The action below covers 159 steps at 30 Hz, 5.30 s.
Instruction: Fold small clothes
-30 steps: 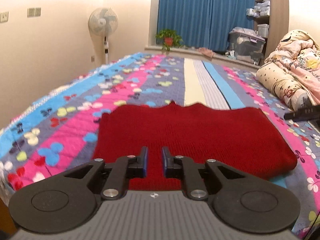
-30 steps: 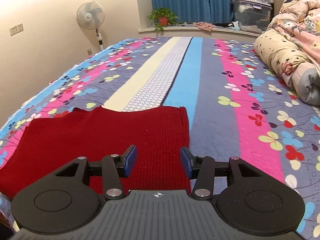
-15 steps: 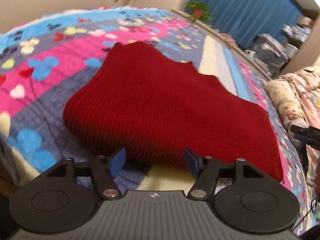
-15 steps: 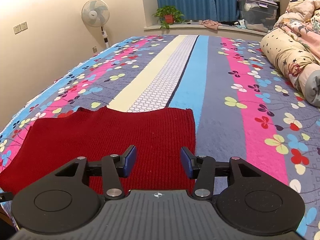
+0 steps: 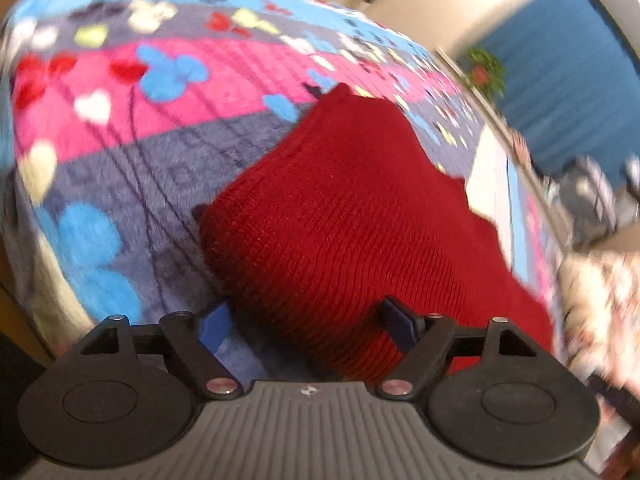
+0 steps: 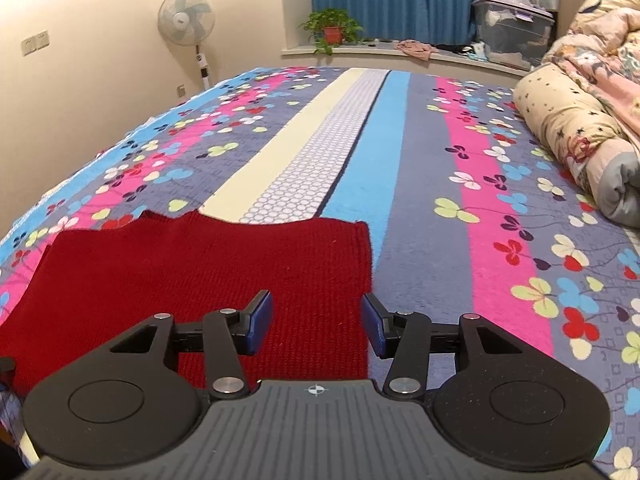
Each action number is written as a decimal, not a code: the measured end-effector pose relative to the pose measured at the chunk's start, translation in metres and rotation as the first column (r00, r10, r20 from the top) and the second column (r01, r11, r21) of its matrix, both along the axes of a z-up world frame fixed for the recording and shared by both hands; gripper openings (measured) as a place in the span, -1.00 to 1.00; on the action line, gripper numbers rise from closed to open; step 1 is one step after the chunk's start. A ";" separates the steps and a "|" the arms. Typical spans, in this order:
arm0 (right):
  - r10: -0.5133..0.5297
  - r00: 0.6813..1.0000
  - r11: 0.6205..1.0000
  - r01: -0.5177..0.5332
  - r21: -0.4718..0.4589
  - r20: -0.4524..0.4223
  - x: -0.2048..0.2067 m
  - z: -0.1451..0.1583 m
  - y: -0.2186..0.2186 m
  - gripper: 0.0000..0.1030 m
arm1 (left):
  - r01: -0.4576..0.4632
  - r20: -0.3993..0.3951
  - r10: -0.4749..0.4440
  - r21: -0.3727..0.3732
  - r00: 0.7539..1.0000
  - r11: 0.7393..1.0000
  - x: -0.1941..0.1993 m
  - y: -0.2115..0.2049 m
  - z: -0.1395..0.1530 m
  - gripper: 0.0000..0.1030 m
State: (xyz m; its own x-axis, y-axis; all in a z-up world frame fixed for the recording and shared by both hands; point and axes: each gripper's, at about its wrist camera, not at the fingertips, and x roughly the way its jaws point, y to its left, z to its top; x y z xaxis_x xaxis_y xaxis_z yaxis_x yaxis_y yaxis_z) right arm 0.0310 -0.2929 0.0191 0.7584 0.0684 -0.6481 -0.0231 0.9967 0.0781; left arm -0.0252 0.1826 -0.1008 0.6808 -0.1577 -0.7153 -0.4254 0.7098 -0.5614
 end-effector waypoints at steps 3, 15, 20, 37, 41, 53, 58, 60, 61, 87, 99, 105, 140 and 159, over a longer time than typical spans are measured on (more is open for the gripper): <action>-0.037 0.999 0.999 0.037 0.023 0.008 0.000 0.003 -0.011 -0.02 | -0.049 -0.001 0.049 -0.057 0.999 0.997 0.005 0.003 -0.003 0.66; -0.271 0.961 0.962 0.268 0.062 0.051 -0.009 0.021 -0.082 -0.01 | 0.059 0.076 -0.115 0.523 0.990 0.850 0.040 -0.111 0.098 -0.69; -0.321 0.944 0.944 0.312 0.105 0.079 -0.012 0.024 -0.100 -0.01 | 0.318 0.190 -0.506 0.582 0.841 0.748 0.057 -0.236 0.136 -0.70; -0.012 0.987 0.949 0.063 0.310 -0.162 0.035 -0.026 -0.074 0.08 | 0.610 0.128 -0.737 0.476 0.664 0.633 0.065 -0.264 0.093 0.08; 0.128 0.959 0.967 -0.065 0.245 -0.252 0.041 -0.047 -0.036 0.08 | 0.591 0.049 -0.679 0.450 0.732 0.670 0.074 -0.233 0.075 0.00; 0.227 0.946 0.973 -0.211 0.090 -0.232 0.021 -0.054 -0.001 -0.65 | 0.678 -0.140 -0.780 0.602 0.610 0.422 0.066 -0.243 0.033 0.16; 0.216 0.963 0.970 -0.192 0.150 -0.162 0.003 -0.031 -0.024 -0.73 | 0.657 -0.064 -0.784 0.591 0.618 0.469 0.075 -0.233 0.062 0.63; 0.206 0.968 0.968 -0.180 0.176 -0.143 -0.012 -0.019 -0.038 -0.74 | 0.639 -0.025 -0.778 0.586 0.628 0.498 0.081 -0.222 0.075 0.67; 0.215 0.967 0.968 -0.192 0.162 -0.138 -0.017 -0.016 -0.040 -0.74 | 0.634 -0.006 -0.769 0.570 0.640 0.523 0.087 -0.218 0.079 0.68; -0.018 0.959 0.941 0.112 0.321 -0.283 0.036 -0.089 -0.048 0.36 | 0.659 0.100 -0.655 0.001 0.749 0.753 0.251 -0.197 0.017 0.24; 0.194 0.980 0.923 -0.196 0.332 0.039 0.019 -0.060 0.044 -0.39 | 0.587 0.162 -0.632 0.254 0.758 0.768 0.219 -0.093 0.082 0.23; 0.305 0.952 0.909 -0.287 0.301 -0.015 0.022 -0.081 0.094 -0.34 | 0.473 0.001 -0.502 0.332 0.865 0.816 0.207 -0.030 0.073 0.52; 0.138 0.985 0.987 -0.146 0.068 0.103 -0.068 -0.007 0.071 0.45 | 0.329 0.169 -0.575 0.679 0.801 0.656 -0.011 -0.108 0.131 0.99; 0.050 0.992 0.999 -0.051 0.002 0.118 -0.131 -0.024 0.095 0.90 | 0.243 0.157 -0.441 0.651 0.884 0.719 -0.077 -0.136 0.106 0.99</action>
